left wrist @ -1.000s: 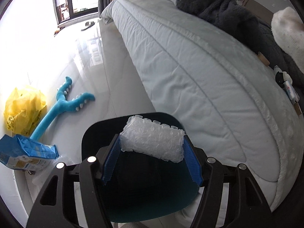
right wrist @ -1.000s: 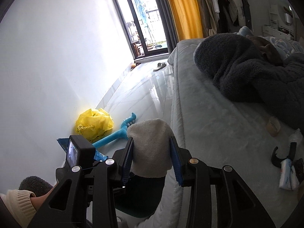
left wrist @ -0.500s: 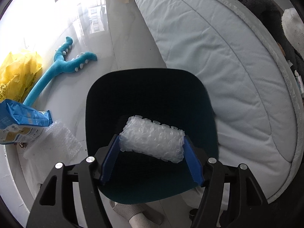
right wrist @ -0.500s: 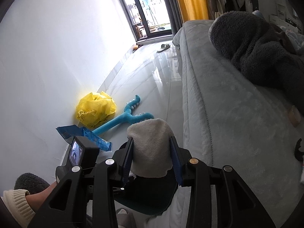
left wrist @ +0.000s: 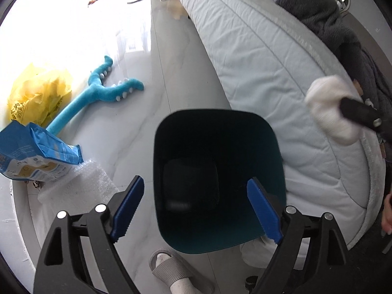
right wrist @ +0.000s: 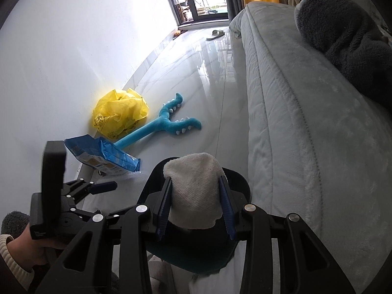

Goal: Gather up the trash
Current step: 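Move the right tool over the bin and open it to drop the tissue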

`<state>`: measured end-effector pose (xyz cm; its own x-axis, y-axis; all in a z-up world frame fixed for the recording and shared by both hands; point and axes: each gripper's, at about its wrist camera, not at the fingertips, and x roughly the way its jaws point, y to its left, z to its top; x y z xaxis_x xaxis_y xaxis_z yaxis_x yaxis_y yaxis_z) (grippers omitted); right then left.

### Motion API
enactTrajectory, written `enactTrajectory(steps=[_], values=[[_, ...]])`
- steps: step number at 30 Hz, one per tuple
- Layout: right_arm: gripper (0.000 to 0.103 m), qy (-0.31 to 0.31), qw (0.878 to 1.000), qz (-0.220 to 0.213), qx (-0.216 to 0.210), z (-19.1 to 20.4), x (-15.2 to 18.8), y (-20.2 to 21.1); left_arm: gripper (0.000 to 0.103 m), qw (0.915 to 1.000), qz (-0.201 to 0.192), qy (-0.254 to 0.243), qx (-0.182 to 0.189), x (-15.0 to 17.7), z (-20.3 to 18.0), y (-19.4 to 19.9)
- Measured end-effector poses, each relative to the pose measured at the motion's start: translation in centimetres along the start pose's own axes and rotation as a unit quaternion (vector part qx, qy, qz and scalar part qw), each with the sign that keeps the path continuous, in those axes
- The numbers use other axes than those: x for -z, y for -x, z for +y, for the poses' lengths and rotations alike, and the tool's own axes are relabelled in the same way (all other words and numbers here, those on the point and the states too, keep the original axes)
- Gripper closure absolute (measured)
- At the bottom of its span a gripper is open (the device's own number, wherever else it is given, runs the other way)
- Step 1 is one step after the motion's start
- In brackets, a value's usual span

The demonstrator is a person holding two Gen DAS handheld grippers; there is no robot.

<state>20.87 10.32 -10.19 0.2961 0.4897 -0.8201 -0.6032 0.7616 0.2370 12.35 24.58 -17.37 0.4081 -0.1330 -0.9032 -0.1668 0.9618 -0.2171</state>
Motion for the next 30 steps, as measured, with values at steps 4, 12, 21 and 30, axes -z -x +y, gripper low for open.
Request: enactTrajectory(steps=[4,12,21,30], values=[[0.065,0.004,1.0,0.018,0.006,0.9,0.2,-1.8,0.015,0.999,-0.045,-0.003,-0.001,-0.2,0.7,2.3],[0.065,0.012,0.998,0.054,0.015,2.6,0.7,-5.4,0.015,0.9923,-0.124,-0.004,-0.009,-0.6,2.0,7.0],[0.065,0.029,0.995,0.095,0.027,4.0,1.5,-9.0,0.015,0.9765,-0.214,-0.019,-0.021,-0.7,1.5,12.7],[0.064,0.038,0.99,0.13,0.048,4.1,2.6,-11.5,0.018,0.9641,-0.261,-0.042,-0.024,-0.6,0.4,16.3]])
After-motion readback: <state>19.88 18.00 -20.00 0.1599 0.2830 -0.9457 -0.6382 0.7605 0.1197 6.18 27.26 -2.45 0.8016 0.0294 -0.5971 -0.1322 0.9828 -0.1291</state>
